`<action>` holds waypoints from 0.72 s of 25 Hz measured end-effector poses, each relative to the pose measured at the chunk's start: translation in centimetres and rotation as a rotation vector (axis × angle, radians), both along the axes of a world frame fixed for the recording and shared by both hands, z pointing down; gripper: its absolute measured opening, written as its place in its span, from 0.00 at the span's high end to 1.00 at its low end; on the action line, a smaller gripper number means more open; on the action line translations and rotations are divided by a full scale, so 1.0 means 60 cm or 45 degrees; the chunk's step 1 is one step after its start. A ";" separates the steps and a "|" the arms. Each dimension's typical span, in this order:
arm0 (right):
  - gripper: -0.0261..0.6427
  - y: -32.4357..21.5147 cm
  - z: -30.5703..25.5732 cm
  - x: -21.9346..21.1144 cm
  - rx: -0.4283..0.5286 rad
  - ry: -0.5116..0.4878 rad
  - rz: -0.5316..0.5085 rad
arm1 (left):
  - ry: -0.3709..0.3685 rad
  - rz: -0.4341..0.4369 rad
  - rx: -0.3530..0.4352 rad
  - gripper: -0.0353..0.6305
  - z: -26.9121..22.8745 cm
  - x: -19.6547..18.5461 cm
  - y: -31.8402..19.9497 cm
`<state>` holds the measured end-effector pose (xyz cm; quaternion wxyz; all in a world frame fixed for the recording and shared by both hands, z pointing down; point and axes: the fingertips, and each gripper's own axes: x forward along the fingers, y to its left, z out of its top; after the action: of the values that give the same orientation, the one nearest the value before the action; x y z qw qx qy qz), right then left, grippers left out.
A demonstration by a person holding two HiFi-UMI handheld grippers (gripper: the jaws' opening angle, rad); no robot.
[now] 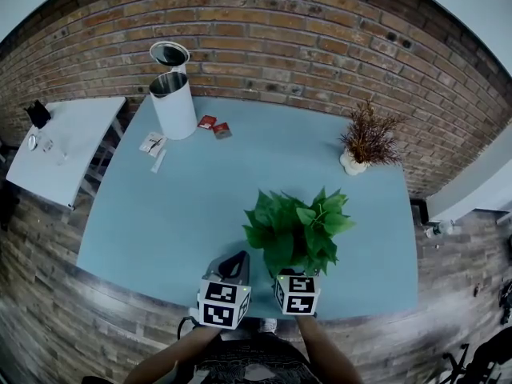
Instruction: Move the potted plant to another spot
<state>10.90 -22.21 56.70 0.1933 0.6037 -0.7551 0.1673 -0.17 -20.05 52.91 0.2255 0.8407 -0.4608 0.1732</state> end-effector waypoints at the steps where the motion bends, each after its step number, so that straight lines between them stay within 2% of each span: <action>1: 0.28 0.000 0.001 -0.002 -0.005 -0.002 0.003 | 0.000 -0.001 -0.001 0.95 0.000 -0.004 -0.001; 18: 0.28 -0.011 0.000 -0.071 -0.014 0.008 0.005 | 0.009 -0.001 0.005 0.95 -0.004 -0.074 -0.012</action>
<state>6.64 -22.86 56.70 0.1986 0.6045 -0.7525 0.1701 -4.59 -20.76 52.67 0.2254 0.8416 -0.4607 0.1692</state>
